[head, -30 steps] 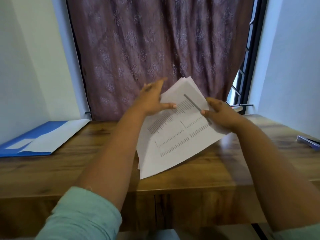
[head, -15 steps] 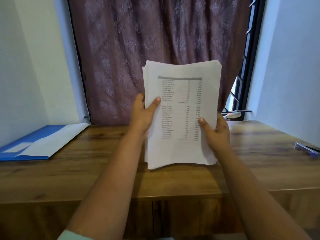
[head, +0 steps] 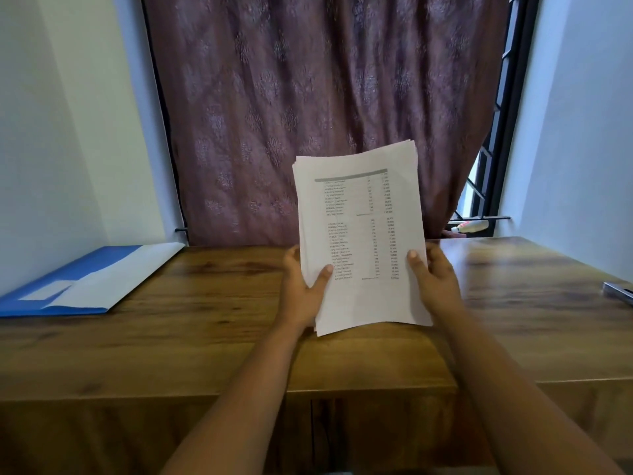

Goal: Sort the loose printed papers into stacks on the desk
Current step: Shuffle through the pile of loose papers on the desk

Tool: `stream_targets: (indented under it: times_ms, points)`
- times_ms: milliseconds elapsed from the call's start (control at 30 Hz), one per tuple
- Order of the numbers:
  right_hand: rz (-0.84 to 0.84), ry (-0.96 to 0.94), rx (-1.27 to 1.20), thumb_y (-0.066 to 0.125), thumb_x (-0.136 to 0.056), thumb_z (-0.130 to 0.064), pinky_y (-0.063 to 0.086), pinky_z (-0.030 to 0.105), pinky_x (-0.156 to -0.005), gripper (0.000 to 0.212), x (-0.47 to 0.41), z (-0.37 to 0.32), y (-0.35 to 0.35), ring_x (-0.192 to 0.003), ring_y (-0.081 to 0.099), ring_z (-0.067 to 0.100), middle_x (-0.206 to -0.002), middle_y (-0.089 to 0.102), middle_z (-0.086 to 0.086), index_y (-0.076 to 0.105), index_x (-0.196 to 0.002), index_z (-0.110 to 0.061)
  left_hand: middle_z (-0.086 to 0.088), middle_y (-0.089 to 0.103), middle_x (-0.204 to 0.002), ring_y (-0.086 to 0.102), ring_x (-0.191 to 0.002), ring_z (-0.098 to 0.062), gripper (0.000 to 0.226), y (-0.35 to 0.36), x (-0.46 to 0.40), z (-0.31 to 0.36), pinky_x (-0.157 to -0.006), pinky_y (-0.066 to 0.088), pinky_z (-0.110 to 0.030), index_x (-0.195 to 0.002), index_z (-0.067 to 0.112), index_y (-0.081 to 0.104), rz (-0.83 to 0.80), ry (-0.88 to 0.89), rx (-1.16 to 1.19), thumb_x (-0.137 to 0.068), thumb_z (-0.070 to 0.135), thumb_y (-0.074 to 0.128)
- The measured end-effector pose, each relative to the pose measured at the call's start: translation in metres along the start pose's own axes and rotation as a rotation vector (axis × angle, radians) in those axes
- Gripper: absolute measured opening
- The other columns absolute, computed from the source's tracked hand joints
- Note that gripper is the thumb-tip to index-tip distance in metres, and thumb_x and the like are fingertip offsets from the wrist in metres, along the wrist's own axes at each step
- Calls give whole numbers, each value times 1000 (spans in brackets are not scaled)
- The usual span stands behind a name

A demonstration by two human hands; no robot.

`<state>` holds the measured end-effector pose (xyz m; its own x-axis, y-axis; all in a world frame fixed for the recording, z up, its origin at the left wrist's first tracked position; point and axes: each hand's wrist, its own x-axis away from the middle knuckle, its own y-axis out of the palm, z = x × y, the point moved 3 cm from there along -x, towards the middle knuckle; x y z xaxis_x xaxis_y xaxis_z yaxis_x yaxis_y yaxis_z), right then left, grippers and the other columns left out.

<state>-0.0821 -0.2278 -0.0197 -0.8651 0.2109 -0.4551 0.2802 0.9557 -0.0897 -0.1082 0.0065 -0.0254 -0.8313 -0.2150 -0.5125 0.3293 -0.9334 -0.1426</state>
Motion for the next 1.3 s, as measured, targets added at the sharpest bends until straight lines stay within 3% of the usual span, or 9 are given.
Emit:
stream_targets:
  times_ms: [133,267,367,500,600,800,1000,1200,1300]
  points:
    - [21,-49,63,47,-101,-29,42,28,-89,37,7,-2,8,-107,54,15,-126,60,4,51,-134,-14,9,46,-133,46,-121,-4,63,10,4,10,-96,40,-13,-149,9,24,41,130,-63,-98,19,58]
    - [54,-113,64,50,-100,-28,43,17,-81,34,9,-15,7,-102,54,9,-119,59,-6,49,-133,-17,8,50,-124,51,-112,-7,53,1,-1,18,-80,43,-6,-140,8,33,99,151,-123,-97,23,61]
    - [-7,-103,67,62,-94,-32,48,8,-72,27,8,-16,4,-96,61,1,-108,64,-14,52,-118,-25,11,55,-121,55,-106,-5,52,-10,-7,18,-78,49,-15,-132,18,41,84,139,-164,-91,35,68]
    - [-6,-52,-42,60,-95,-31,53,11,-73,21,13,-11,4,-98,65,7,-104,67,-13,52,-112,-24,27,53,-115,54,-104,9,57,-11,-5,13,-77,45,-6,-132,29,41,66,9,12,-86,36,73]
    - [-31,-31,-52,54,-97,-32,46,2,-64,22,22,-14,15,-88,58,-9,-101,55,-26,45,-117,-28,27,53,-113,56,-101,11,51,1,3,8,-78,47,-5,-128,27,38,35,16,11,-89,28,71]
    - [6,19,-112,47,-98,-43,44,14,-73,23,24,-8,13,-94,57,-5,-103,56,-27,41,-119,-35,10,47,-140,49,-120,-9,82,2,4,-3,-96,47,-30,-149,26,17,-49,-30,-149,-88,49,66]
    - [-1,-20,-16,45,-101,-32,46,28,-86,33,28,-8,19,-98,55,4,-103,48,-32,39,-133,-26,-5,52,-137,50,-112,-14,43,9,5,-3,-87,41,-25,-139,13,32,-75,-190,-188,-103,28,48]
    - [-2,80,95,48,-102,-23,39,26,-81,40,27,-14,15,-101,49,12,-120,50,-4,37,-139,-10,-3,56,-131,53,-110,-17,28,-9,9,-1,-88,45,-32,-131,17,42,-44,-226,-192,-103,15,45]
    - [-233,257,394,53,-99,-31,41,28,-78,45,25,-6,17,-111,55,23,-129,56,4,44,-137,-9,2,56,-127,53,-110,-17,34,-36,24,-3,-89,46,-35,-134,18,45,-264,-426,-188,-101,13,50]
